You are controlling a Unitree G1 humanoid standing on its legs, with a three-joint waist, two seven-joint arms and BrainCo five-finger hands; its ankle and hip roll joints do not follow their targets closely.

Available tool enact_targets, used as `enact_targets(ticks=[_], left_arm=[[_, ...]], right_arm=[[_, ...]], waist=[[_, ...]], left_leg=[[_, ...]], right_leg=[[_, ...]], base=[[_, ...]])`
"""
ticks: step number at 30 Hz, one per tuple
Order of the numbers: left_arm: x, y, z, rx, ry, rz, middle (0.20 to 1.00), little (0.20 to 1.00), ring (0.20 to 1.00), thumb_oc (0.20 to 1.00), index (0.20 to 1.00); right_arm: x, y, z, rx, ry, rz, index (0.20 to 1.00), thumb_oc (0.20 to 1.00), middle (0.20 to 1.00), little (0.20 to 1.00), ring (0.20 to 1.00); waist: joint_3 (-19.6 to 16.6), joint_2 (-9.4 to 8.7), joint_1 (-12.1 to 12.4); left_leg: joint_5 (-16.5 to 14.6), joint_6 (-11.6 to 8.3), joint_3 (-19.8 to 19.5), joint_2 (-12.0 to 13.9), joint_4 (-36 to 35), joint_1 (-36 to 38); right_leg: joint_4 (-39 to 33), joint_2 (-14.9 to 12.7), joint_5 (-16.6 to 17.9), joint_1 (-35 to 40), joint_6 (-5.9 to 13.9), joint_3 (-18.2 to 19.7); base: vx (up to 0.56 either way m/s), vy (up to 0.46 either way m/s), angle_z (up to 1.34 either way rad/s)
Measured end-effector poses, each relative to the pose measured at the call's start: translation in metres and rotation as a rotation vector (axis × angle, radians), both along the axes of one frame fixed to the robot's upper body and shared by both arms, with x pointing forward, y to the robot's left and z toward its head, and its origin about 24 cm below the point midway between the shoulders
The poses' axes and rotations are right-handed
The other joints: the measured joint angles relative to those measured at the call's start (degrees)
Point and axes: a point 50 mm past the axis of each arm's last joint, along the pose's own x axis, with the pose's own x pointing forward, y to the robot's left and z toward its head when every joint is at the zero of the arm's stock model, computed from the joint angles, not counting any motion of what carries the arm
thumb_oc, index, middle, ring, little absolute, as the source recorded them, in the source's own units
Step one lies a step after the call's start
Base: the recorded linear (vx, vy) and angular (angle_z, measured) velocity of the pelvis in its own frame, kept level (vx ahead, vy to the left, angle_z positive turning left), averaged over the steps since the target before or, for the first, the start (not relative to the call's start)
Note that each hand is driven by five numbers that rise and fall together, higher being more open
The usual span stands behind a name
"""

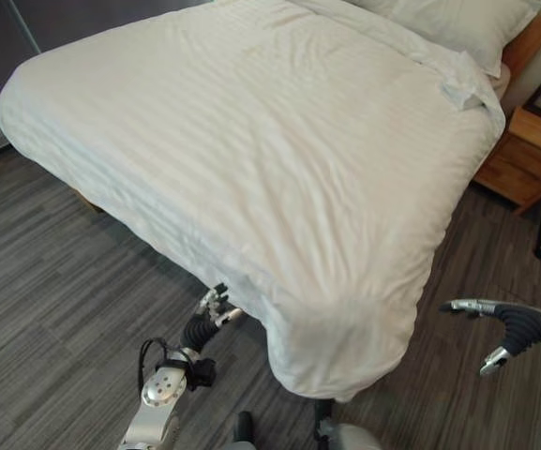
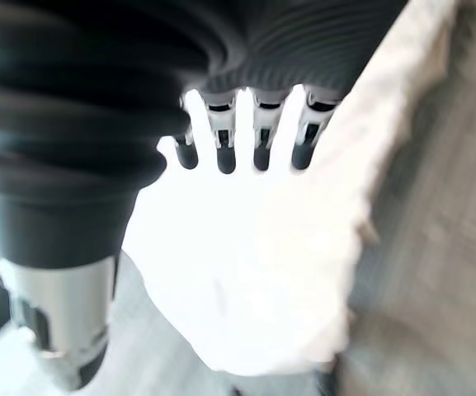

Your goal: Making the bed.

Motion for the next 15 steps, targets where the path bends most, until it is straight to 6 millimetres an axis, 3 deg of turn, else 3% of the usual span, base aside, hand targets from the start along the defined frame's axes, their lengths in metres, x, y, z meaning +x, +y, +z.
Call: enact_targets(ticks=[2, 3, 4, 6, 11, 15], left_arm=[[-0.001, 0.002, 0.000, 0.000, -0.001, 0.012, 1.000, 1.000, 1.000, 1.000, 1.000], [0.000, 0.001, -0.001, -0.006, 0.000, 0.020, 1.000, 1.000, 1.000, 1.000, 1.000], [0.000, 0.000, -0.001, -0.012, -0.002, 0.024, 1.000, 1.000, 1.000, 1.000, 1.000], [0.000, -0.004, -0.002, -0.026, -0.004, 0.037, 1.000, 1.000, 1.000, 1.000, 1.000], [-0.001, -0.008, -0.007, -0.039, 0.011, 0.054, 1.000, 1.000, 1.000, 1.000, 1.000], [-0.001, -0.007, -0.008, -0.035, 0.012, 0.067, 1.000, 1.000, 1.000, 1.000, 1.000]], right_arm=[[0.008, 0.004, -0.007, 0.224, -0.145, -0.103, 1.000, 1.000, 1.000, 1.000, 1.000], [0.016, 0.015, -0.015, 0.363, -0.208, -0.150, 1.000, 1.000, 1.000, 1.000, 1.000], [0.017, 0.020, -0.020, 0.426, -0.207, -0.164, 1.000, 1.000, 1.000, 1.000, 1.000], [0.022, 0.039, -0.050, 0.653, -0.143, -0.236, 1.000, 1.000, 1.000, 1.000, 1.000], [0.014, 0.097, -0.092, 0.832, 0.088, -0.174, 1.000, 1.000, 1.000, 1.000, 1.000], [0.011, 0.110, -0.101, 0.868, 0.135, -0.175, 1.000, 1.000, 1.000, 1.000, 1.000]], waist=[[-0.28, -0.16, 0.06], [-0.15, 1.18, 0.05], [-0.24, 1.77, 0.03], [-0.71, 2.80, 0.02], [-0.68, 3.40, 0.29], [-0.45, 3.23, 0.59]], left_leg=[[-0.03, 0.02, 0.02, 0.07, -0.01, 0.04], [-0.21, 0.11, 0.21, -0.17, -0.01, 0.00], [-0.23, 0.15, 0.08, -0.22, -0.01, 0.00], [-0.30, 0.13, 0.09, -0.16, -0.01, 0.08], [-0.13, -0.10, 0.15, 0.09, -0.02, 0.17], [-0.36, 0.21, 1.47, -0.21, -0.02, 0.69]], right_leg=[[-0.03, 0.21, 0.18, 0.06, 0.17, 0.02], [0.00, 0.25, 0.32, -0.18, 0.17, 0.49], [0.01, 0.19, 0.35, -0.10, 0.26, 0.49], [0.02, 0.36, 0.35, -0.06, 0.25, 0.48], [0.02, 0.71, 0.57, -0.01, -0.05, 0.46], [0.01, 0.56, 0.45, -0.01, 0.18, 1.29]], base=[[0.00, 0.002, -0.03], [0.00, 0.001, -0.08], [0.00, 0.002, -0.10], [0.00, 0.000, 0.00], [-0.01, 0.007, 0.00], [-0.02, 0.066, -0.10]])
